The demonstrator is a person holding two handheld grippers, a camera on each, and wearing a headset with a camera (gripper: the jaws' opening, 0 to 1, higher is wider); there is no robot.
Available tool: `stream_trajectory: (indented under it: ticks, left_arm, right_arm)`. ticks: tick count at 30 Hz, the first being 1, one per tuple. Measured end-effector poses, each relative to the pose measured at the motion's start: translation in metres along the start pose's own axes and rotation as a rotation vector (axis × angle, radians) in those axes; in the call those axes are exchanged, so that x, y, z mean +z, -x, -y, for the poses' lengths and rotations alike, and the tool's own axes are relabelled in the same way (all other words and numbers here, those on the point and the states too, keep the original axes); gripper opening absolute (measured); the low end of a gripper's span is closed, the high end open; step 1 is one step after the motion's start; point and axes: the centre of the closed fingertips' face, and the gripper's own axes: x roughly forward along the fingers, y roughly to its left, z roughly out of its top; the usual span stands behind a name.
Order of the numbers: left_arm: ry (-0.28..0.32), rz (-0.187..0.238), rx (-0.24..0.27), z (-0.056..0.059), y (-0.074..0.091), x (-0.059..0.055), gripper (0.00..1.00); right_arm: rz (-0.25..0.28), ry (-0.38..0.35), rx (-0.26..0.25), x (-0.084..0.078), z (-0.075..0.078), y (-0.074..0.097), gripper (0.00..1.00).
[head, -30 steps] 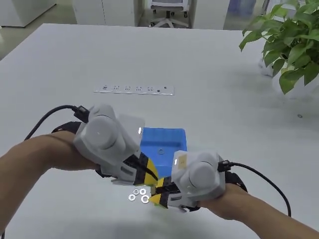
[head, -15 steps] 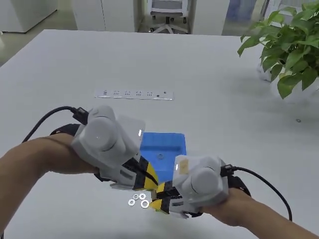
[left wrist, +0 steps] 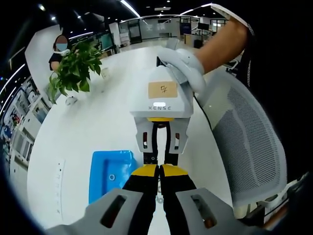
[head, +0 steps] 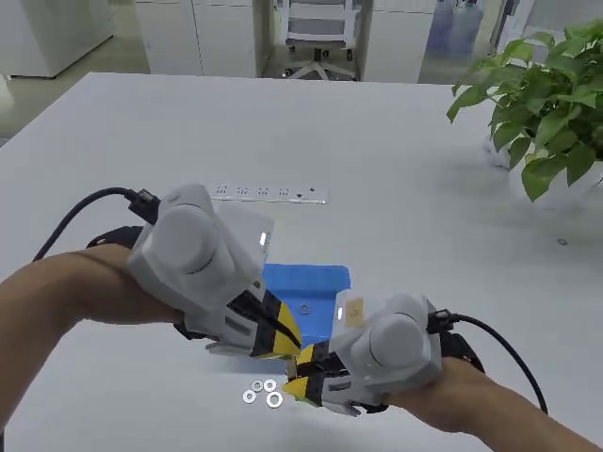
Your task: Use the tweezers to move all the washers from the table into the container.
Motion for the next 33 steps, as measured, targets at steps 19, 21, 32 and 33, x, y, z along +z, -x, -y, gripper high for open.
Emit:
stream_trajectory:
  ticks: [19, 21, 32, 33]
  left_arm:
    - [-0.024, -0.002, 0.027, -0.028, 0.013, 0.020, 0.05]
    - [-0.031, -0.002, 0.030, -0.032, 0.014, 0.021, 0.05]
    - [-0.052, -0.004, 0.052, -0.055, 0.013, 0.020, 0.05]
    - [-0.053, -0.006, 0.054, -0.057, 0.013, 0.020, 0.05]
  right_arm:
    - [0.016, 0.025, -0.030, 0.017, 0.032, 0.017, 0.10]
    - [0.015, 0.029, -0.035, 0.018, 0.037, 0.018, 0.10]
    - [0.030, 0.033, -0.051, 0.019, 0.063, 0.016, 0.10]
    - [0.032, 0.033, -0.052, 0.019, 0.065, 0.016, 0.10]
